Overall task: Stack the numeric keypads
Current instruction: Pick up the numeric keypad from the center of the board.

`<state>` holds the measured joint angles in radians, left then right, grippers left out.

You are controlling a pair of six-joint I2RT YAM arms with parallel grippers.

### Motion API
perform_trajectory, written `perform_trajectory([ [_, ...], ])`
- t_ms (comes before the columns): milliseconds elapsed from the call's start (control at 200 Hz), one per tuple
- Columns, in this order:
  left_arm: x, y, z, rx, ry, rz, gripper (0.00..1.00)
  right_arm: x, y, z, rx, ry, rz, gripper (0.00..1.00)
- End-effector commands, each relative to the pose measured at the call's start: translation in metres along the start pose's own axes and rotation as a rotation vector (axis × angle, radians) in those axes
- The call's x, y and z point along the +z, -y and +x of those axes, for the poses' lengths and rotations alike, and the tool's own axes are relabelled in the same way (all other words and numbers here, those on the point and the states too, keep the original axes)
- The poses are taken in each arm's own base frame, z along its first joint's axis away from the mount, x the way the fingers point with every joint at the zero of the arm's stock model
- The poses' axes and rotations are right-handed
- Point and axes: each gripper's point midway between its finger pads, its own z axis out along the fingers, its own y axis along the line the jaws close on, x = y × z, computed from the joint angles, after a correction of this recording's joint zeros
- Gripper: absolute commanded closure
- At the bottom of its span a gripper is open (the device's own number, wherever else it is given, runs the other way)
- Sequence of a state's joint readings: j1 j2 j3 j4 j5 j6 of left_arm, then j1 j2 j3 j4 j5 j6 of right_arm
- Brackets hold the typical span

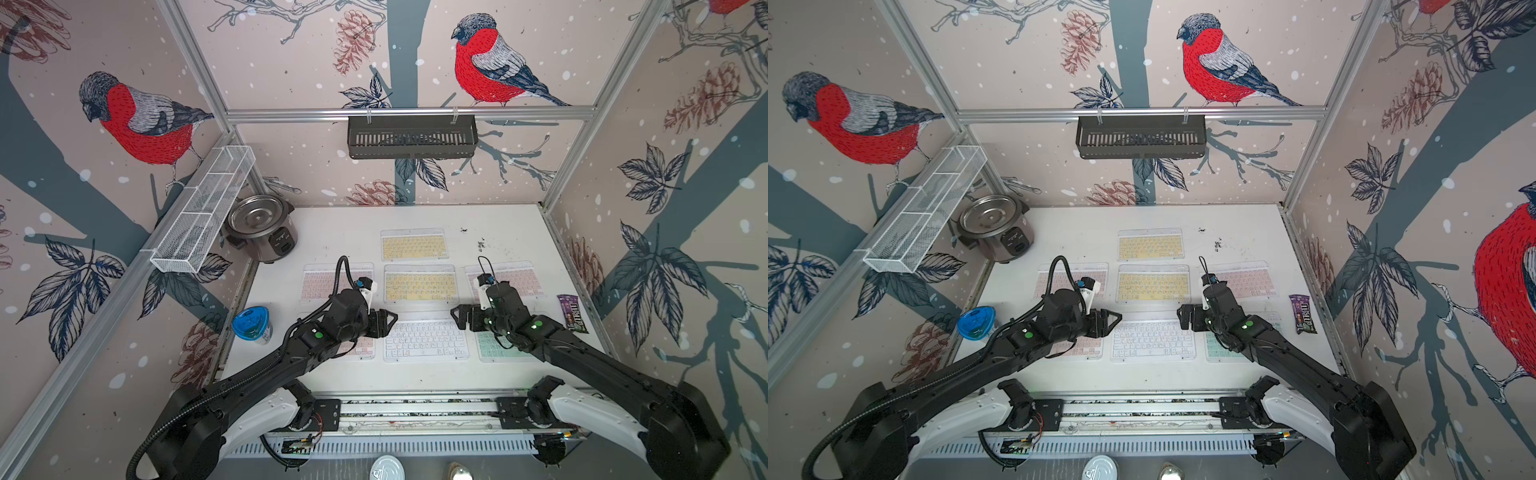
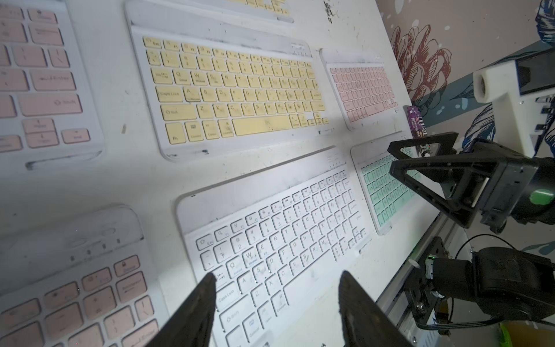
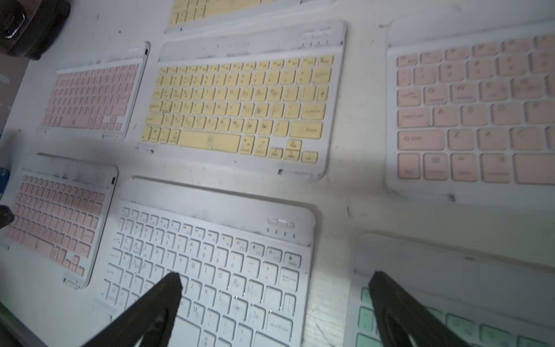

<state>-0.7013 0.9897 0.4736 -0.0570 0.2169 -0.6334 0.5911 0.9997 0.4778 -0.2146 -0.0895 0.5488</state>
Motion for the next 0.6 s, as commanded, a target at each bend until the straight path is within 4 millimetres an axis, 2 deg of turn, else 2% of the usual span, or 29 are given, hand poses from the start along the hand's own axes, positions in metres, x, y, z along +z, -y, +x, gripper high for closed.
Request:
perform_trajectory([
  [0,-0.001,0.002,0.013,-0.038,-0.050,0.023,0.36,0.000,-0.008,0.017,0.021,-0.061,-0.045,0.01],
  [415,0.017,-0.029,0.049,-0.128,-0.189,-0.090,0.35,0.012,-0.008,0.046,0.043,-0.120,-0.041,0.00],
  [595,0.023,-0.031,0.051,-0.153,-0.191,-0.087,0.35,0.014,-0.014,0.049,0.047,-0.128,-0.070,0.00],
])
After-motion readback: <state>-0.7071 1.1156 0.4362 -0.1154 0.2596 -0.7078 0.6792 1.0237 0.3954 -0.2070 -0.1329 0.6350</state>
